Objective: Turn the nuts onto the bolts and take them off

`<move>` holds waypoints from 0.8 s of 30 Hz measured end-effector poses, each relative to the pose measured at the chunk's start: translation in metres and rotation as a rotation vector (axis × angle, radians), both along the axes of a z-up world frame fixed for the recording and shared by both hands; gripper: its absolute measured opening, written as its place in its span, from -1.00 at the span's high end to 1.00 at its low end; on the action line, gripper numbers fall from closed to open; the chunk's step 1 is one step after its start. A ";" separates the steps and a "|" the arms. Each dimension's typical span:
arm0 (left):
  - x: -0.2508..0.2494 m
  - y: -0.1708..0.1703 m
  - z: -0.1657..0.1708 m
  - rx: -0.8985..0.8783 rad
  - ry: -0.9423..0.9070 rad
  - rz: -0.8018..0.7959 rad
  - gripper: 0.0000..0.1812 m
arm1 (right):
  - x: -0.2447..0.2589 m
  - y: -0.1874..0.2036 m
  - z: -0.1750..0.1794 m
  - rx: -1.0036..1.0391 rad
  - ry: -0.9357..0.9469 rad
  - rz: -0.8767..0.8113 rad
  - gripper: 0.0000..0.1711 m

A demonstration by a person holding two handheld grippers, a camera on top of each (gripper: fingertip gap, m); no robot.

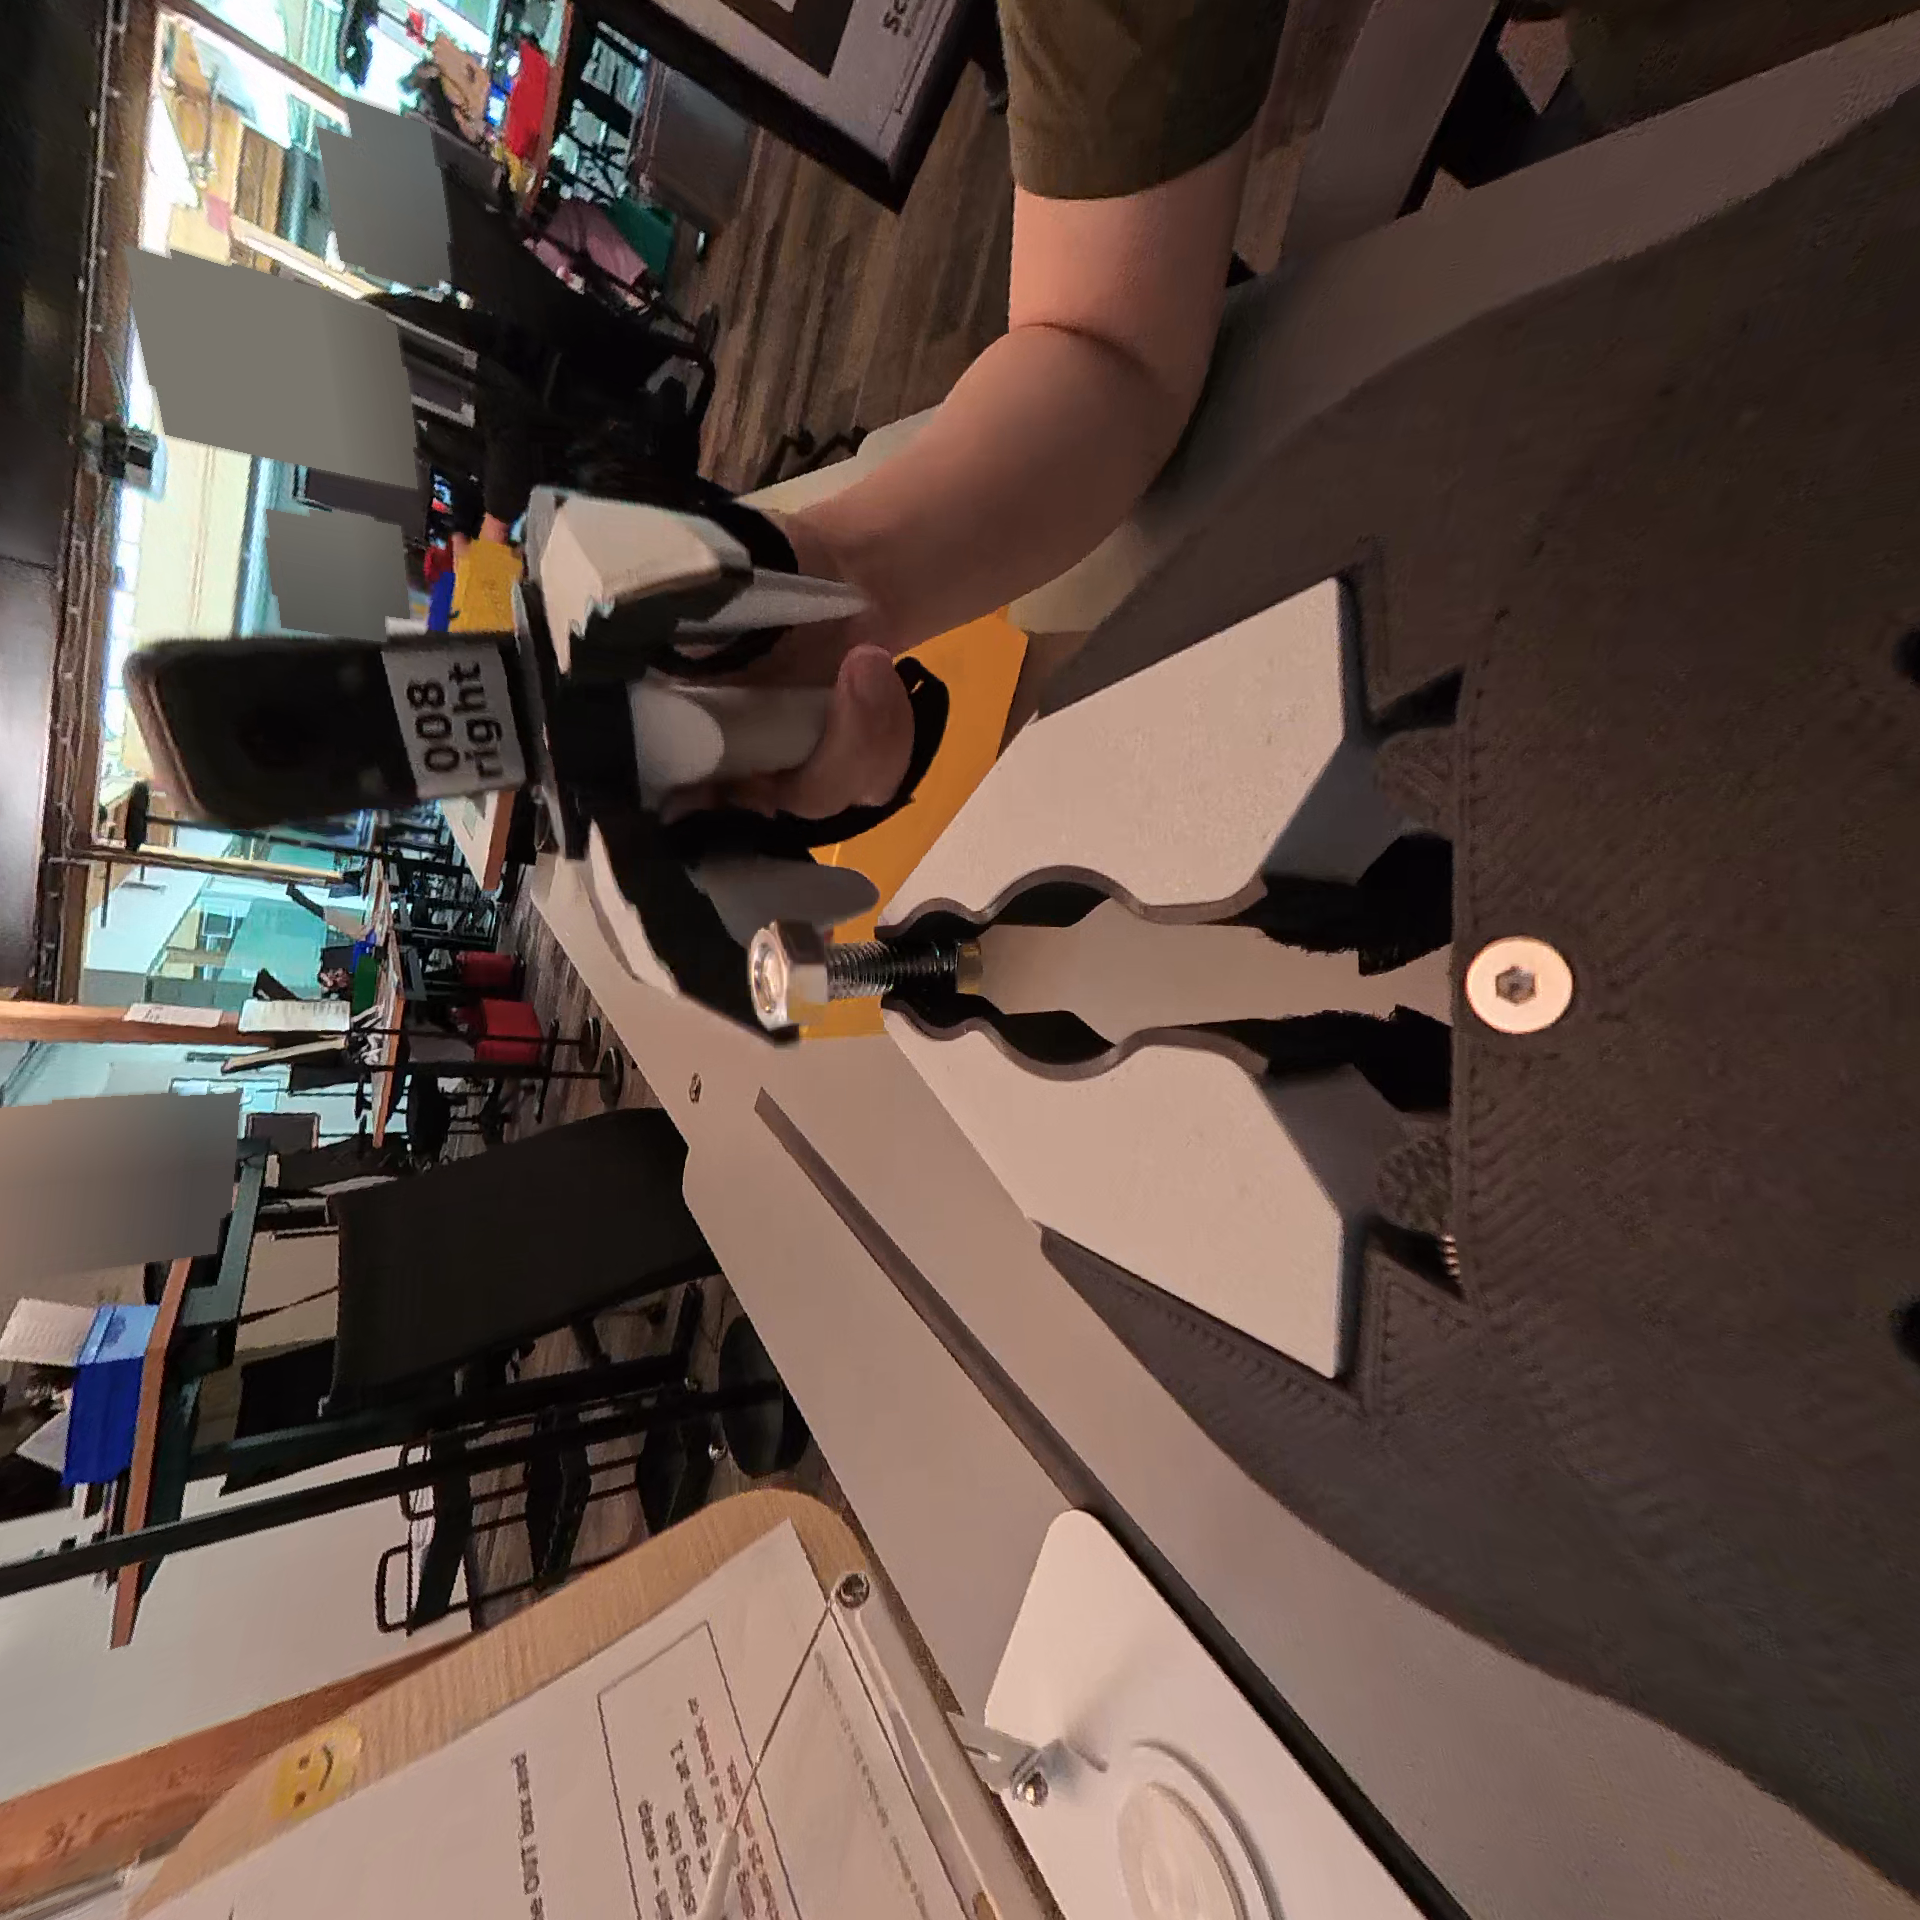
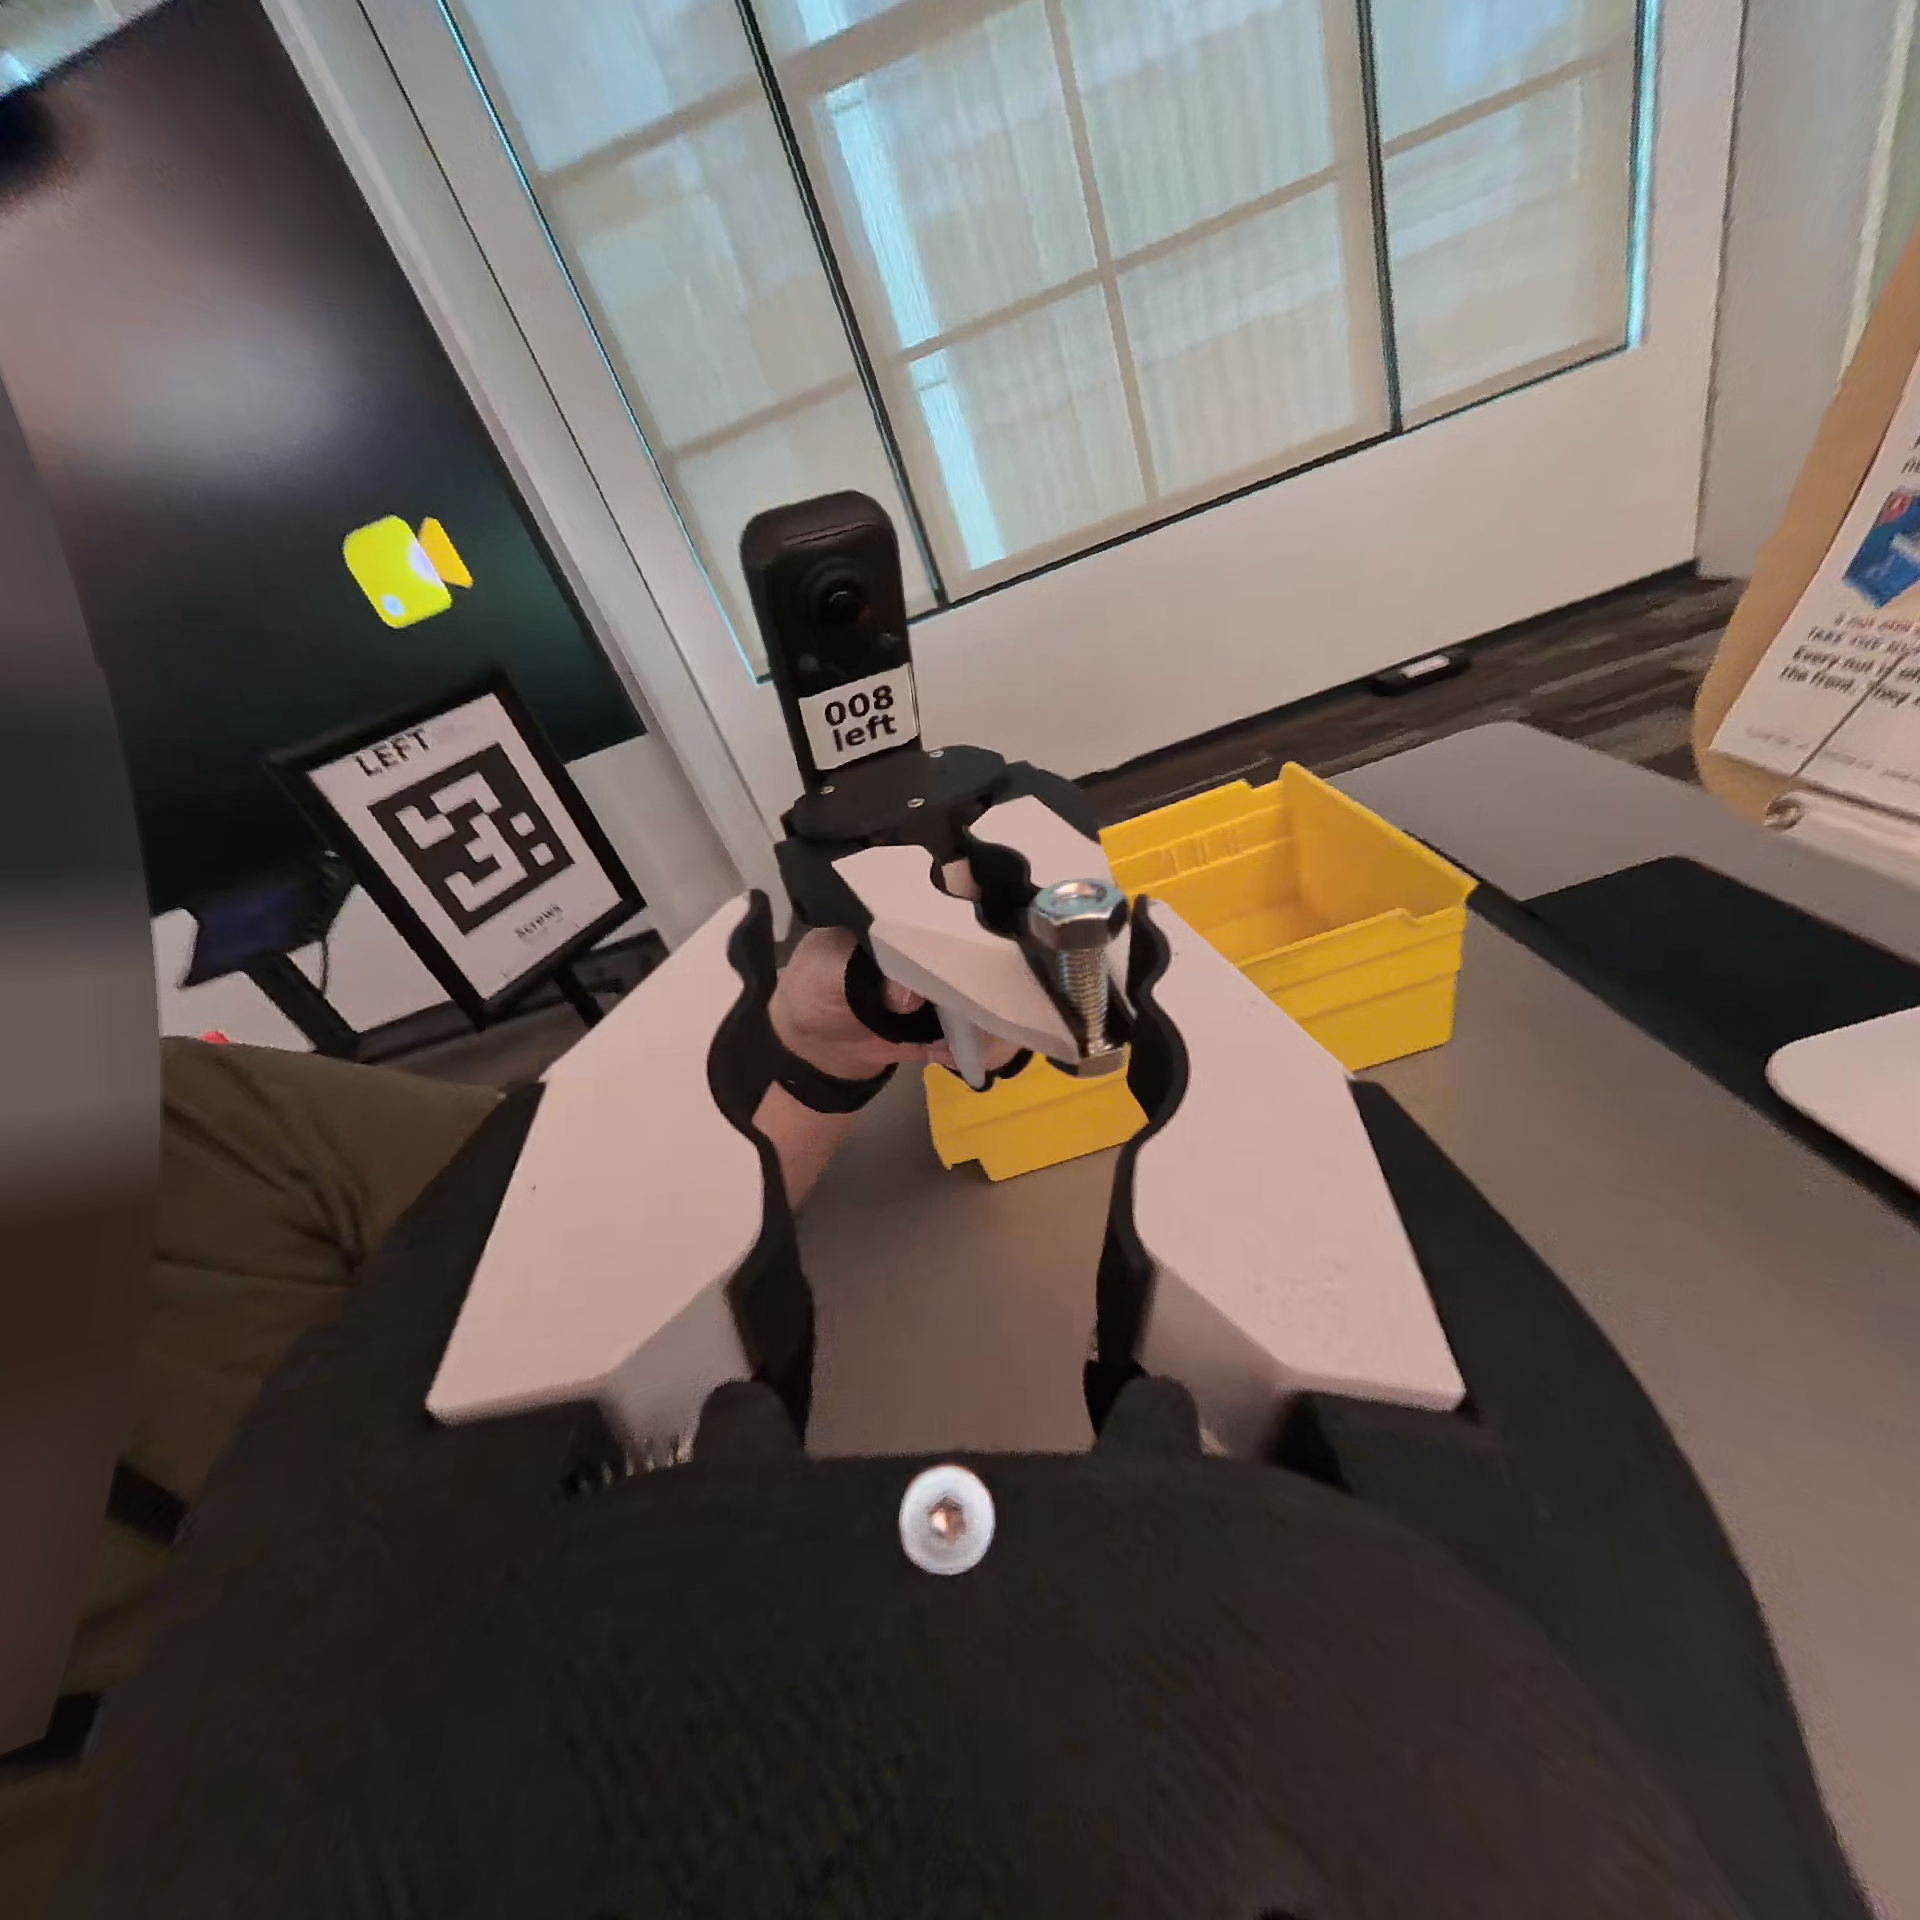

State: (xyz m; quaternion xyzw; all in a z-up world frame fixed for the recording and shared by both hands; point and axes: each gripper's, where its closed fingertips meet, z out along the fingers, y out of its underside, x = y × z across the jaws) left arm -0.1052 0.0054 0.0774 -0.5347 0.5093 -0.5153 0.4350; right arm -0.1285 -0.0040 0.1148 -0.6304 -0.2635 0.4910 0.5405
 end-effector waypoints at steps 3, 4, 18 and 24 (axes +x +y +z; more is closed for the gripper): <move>0.002 -0.004 -0.001 0.004 0.005 -0.012 0.92 | -0.005 -0.003 -0.004 -0.061 0.019 0.060 0.20; 0.001 -0.004 -0.001 0.004 0.006 -0.013 0.92 | -0.004 -0.003 -0.004 -0.063 0.025 0.060 0.22; 0.002 0.000 -0.007 -0.005 0.039 -0.003 0.92 | -0.001 0.000 -0.003 0.005 0.005 0.031 0.19; -0.005 0.012 -0.002 -0.035 0.012 0.043 0.92 | 0.013 -0.003 0.007 0.014 0.049 0.028 0.47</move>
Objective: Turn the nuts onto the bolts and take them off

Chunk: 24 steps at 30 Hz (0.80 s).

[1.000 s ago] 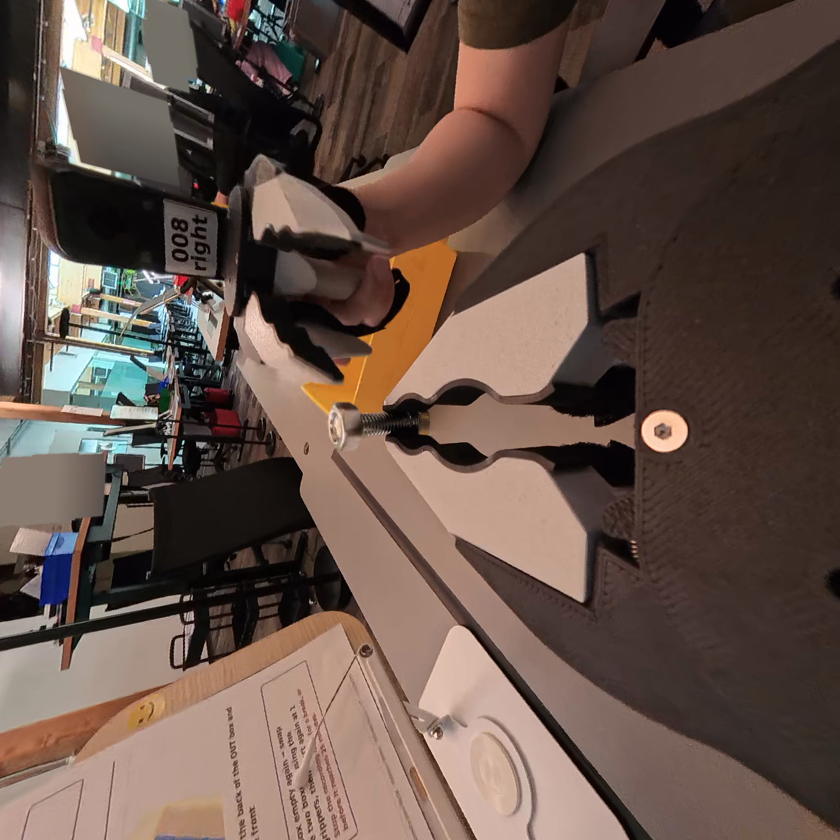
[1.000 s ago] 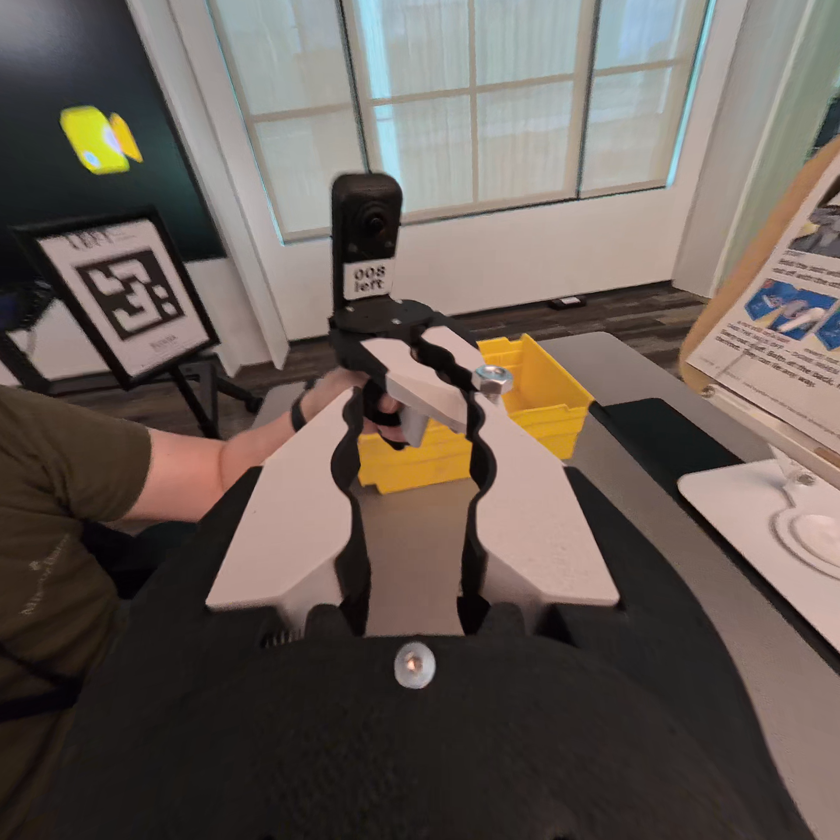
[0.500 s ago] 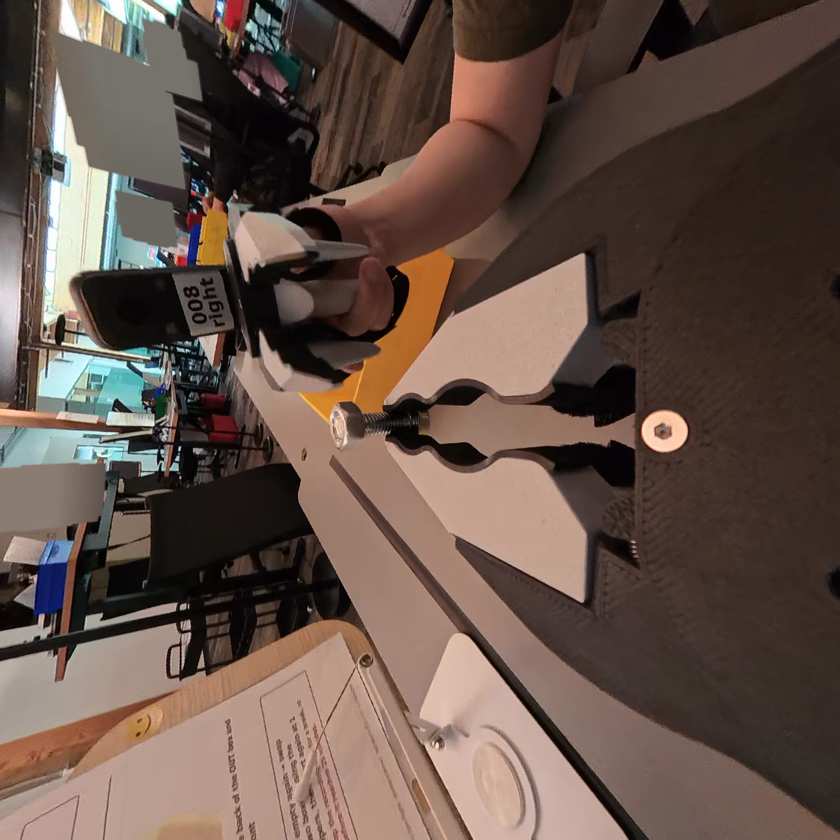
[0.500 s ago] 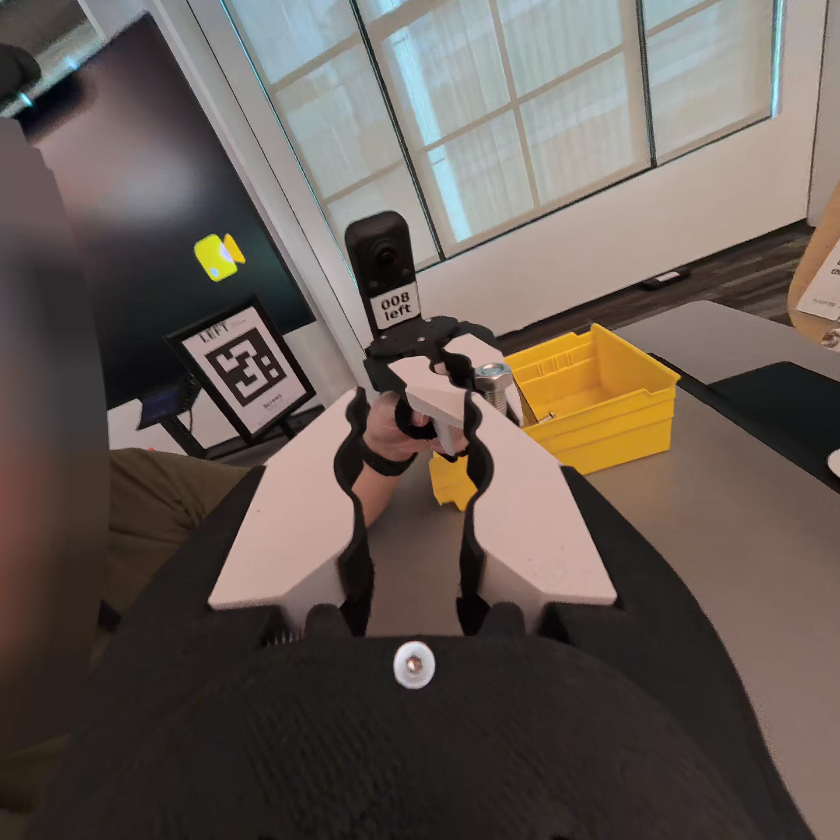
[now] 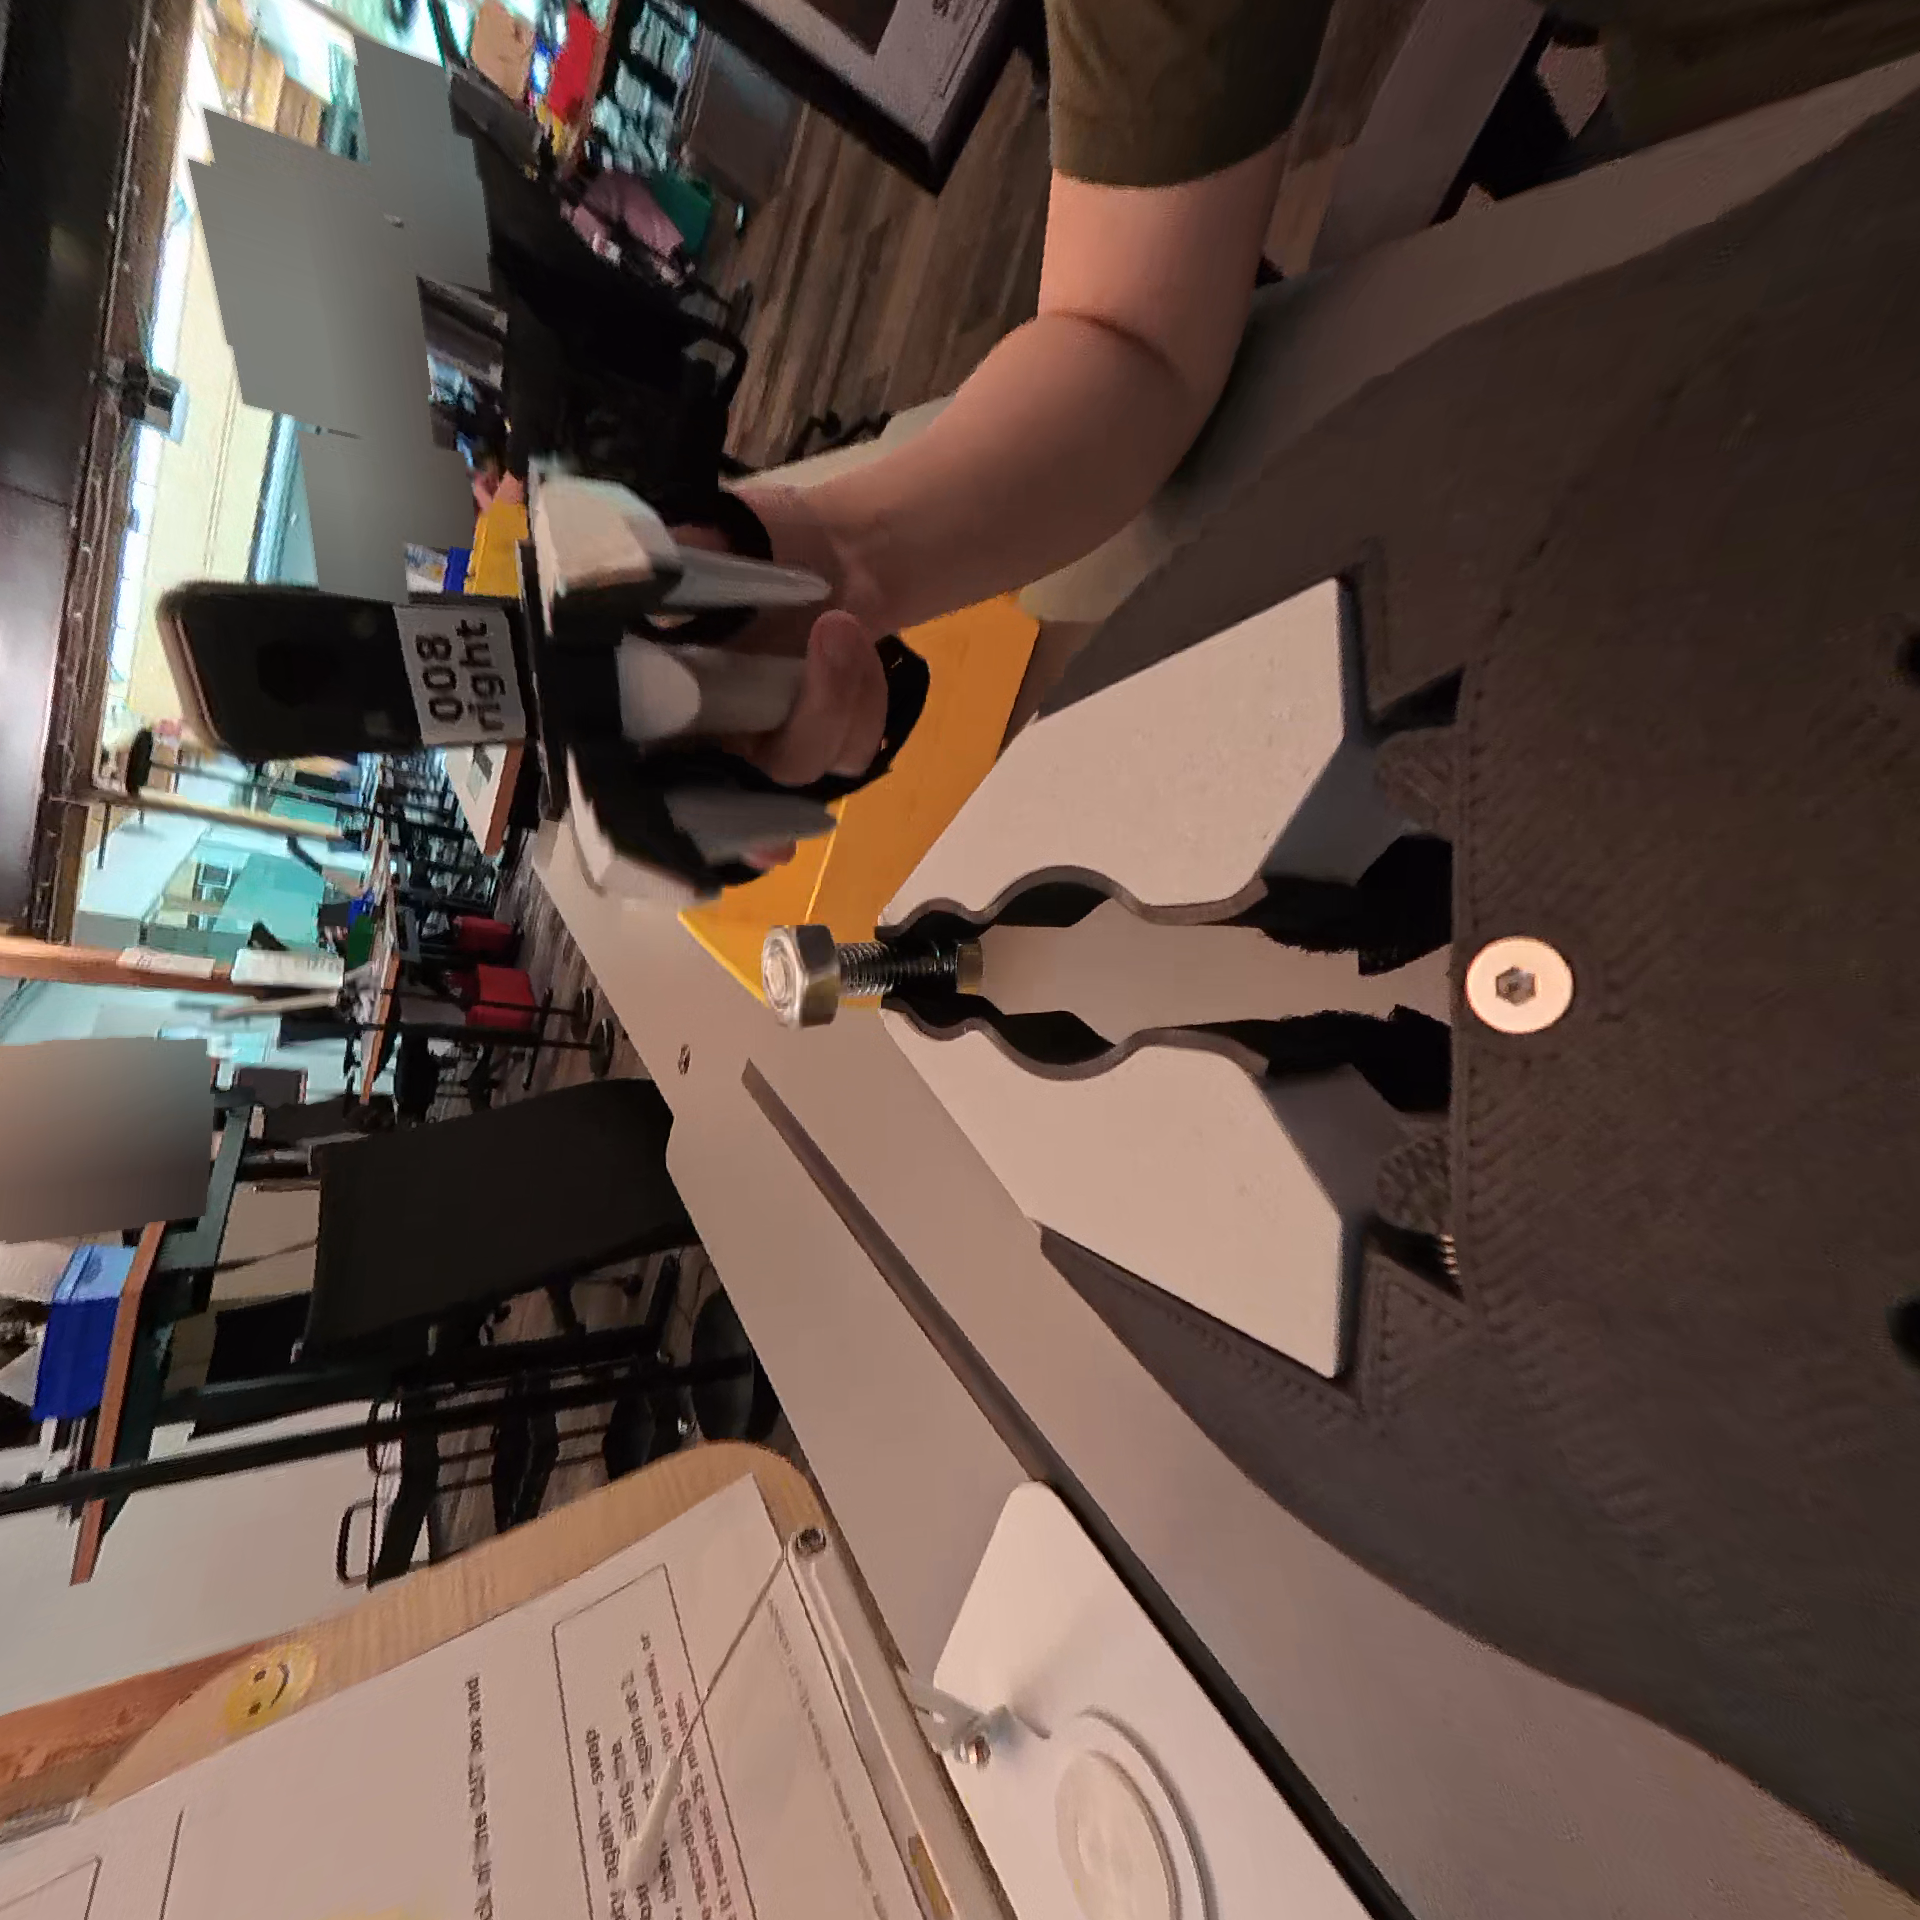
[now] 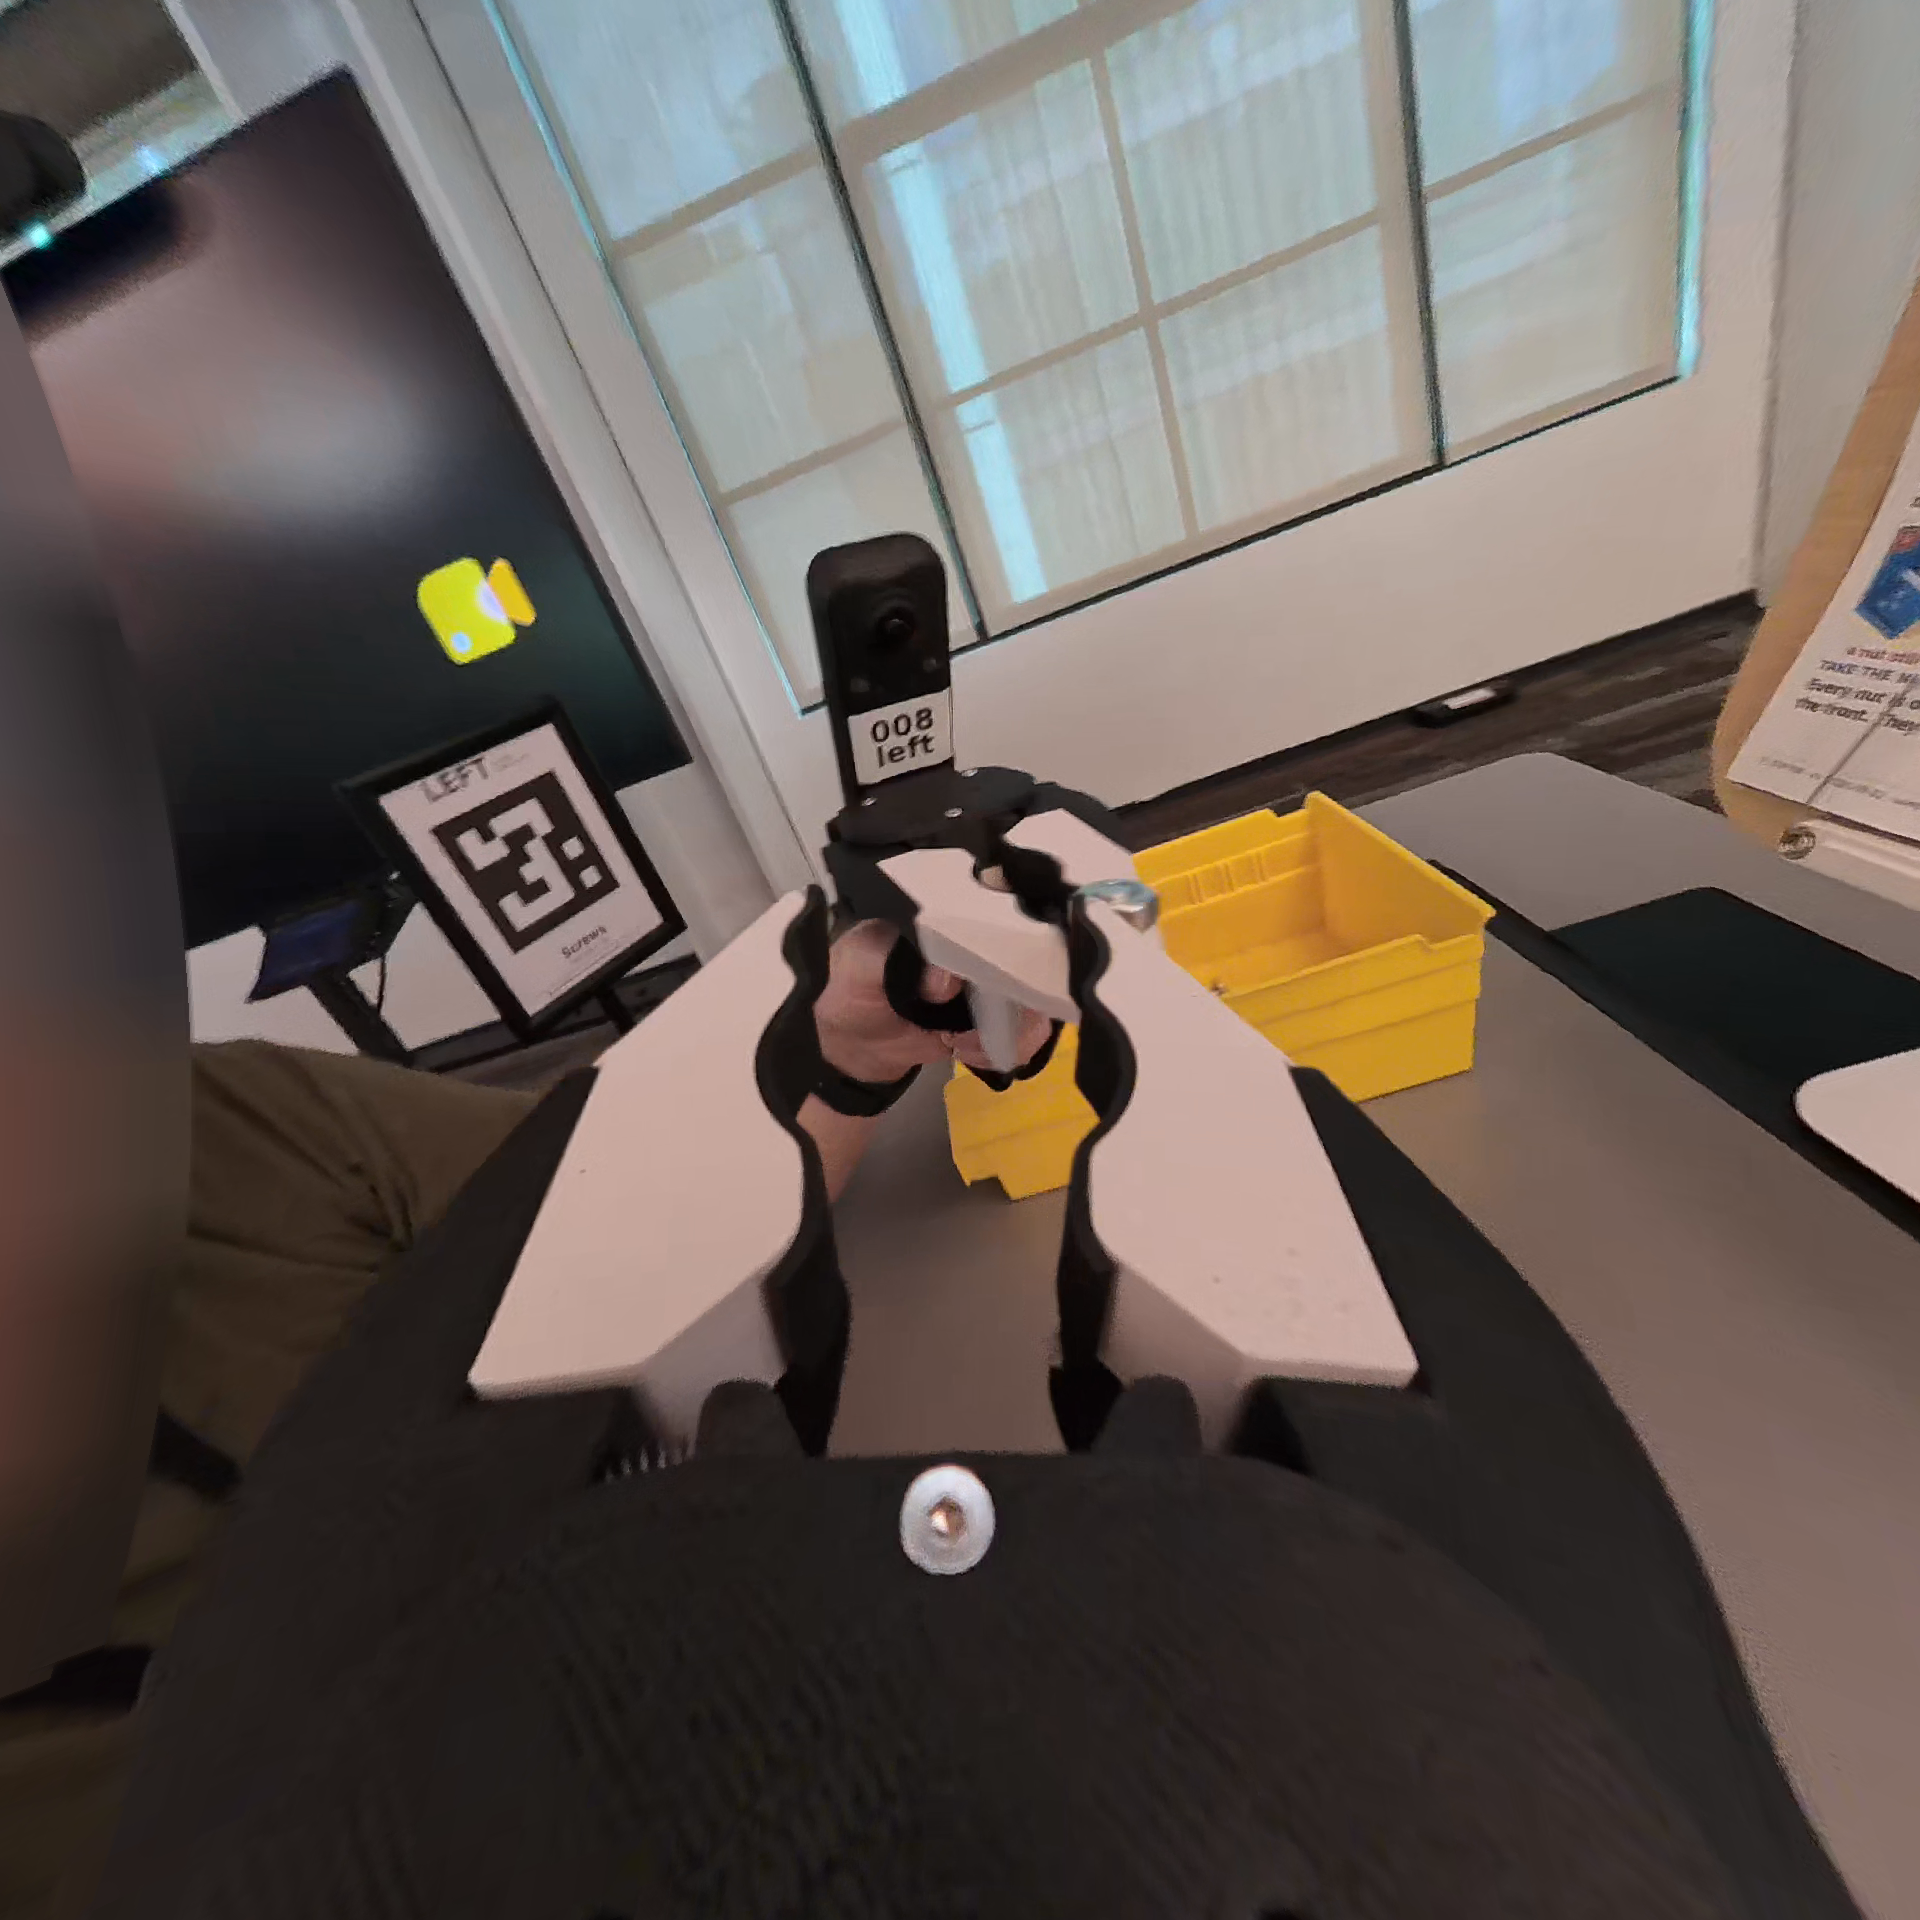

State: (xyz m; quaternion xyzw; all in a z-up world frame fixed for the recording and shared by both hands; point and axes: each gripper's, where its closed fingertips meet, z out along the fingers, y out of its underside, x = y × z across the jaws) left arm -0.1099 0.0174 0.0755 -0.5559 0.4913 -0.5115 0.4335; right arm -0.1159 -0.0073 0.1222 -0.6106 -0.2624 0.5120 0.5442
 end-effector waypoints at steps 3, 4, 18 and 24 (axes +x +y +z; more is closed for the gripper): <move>0.003 -0.012 0.003 -0.040 -0.021 -0.065 0.92 | 0.000 0.011 -0.007 0.011 -0.036 -0.070 0.25; 0.005 -0.014 0.002 -0.036 -0.015 -0.075 0.92 | -0.002 0.012 -0.010 0.012 -0.056 -0.073 0.24; 0.005 -0.022 0.005 -0.081 -0.039 -0.130 0.92 | -0.008 0.012 -0.016 0.077 -0.151 -0.105 0.15; 0.004 -0.011 0.005 -0.079 -0.045 -0.074 0.92 | -0.006 0.002 -0.016 0.084 -0.186 -0.061 0.51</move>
